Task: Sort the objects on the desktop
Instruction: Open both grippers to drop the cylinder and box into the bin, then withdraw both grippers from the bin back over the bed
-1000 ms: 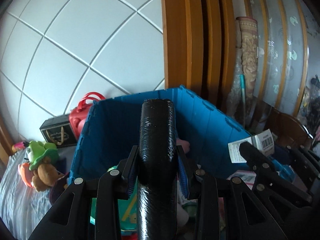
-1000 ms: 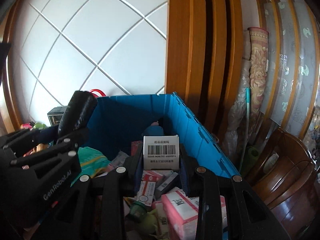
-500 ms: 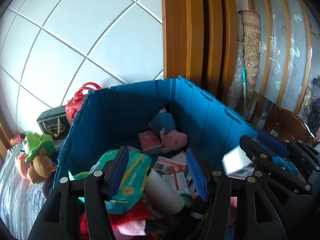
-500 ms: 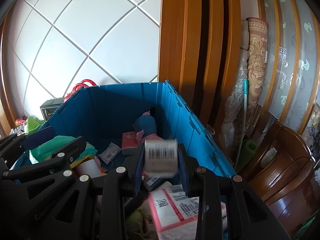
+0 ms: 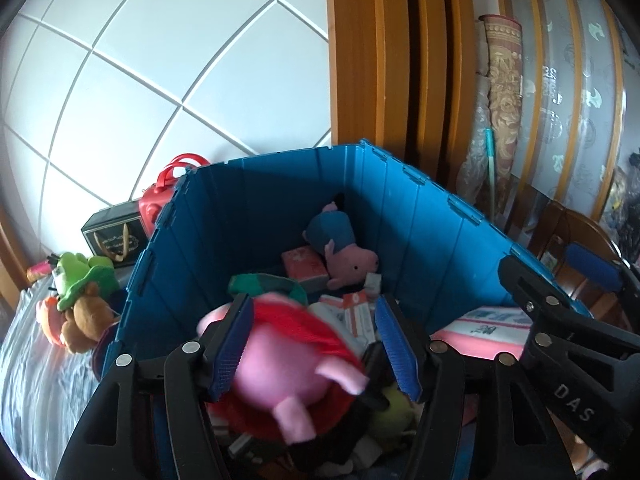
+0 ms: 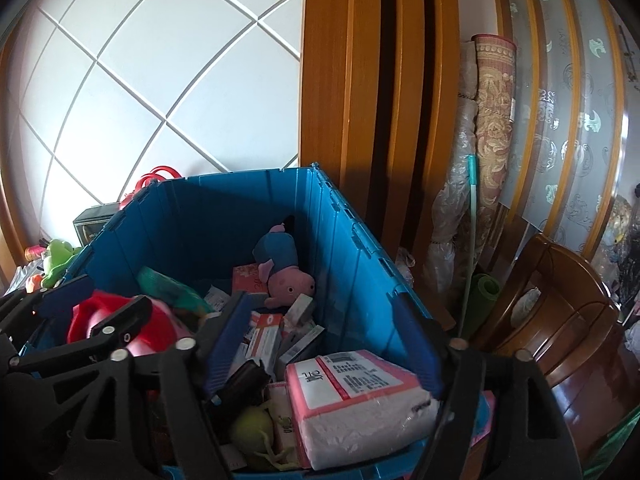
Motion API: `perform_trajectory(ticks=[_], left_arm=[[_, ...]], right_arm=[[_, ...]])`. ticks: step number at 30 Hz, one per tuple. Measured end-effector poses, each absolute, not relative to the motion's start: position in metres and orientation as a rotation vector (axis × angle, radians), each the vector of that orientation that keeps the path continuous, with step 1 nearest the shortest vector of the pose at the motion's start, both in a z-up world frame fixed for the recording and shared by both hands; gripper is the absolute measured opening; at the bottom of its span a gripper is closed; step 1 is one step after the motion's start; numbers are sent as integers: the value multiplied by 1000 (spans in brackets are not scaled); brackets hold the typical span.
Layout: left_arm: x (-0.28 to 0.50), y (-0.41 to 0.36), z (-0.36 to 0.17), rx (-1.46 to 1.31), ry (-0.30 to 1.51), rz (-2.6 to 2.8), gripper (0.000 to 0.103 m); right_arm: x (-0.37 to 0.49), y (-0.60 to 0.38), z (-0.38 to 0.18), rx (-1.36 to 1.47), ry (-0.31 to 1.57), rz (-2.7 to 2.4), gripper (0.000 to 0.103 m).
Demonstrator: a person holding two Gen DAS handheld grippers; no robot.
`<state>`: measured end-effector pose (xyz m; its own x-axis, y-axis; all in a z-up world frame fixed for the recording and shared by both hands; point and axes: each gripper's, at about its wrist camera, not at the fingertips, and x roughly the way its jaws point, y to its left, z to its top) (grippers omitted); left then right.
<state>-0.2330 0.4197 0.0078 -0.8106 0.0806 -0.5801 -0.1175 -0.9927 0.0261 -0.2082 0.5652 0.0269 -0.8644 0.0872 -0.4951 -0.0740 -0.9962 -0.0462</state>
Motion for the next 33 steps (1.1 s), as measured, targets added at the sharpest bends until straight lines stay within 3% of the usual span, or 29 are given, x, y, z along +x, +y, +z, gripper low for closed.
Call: perform_trajectory(ticks=[2,6,14,33], left_arm=[[-229,415,8,-918,93,2900,71],[-219,403,9,-908,85,2918,73],[-200,377,7,-894,102,2933,79],[-177,373,-1,-925,140,2893,79]], right_arm=[[-203,565,29,-776,-33,2957,84],[-195,559,33,-757,-54,2943,103],[-181,547,33,-752,-38,2941,103],[-160,545,21,-815,-35,2891,103]])
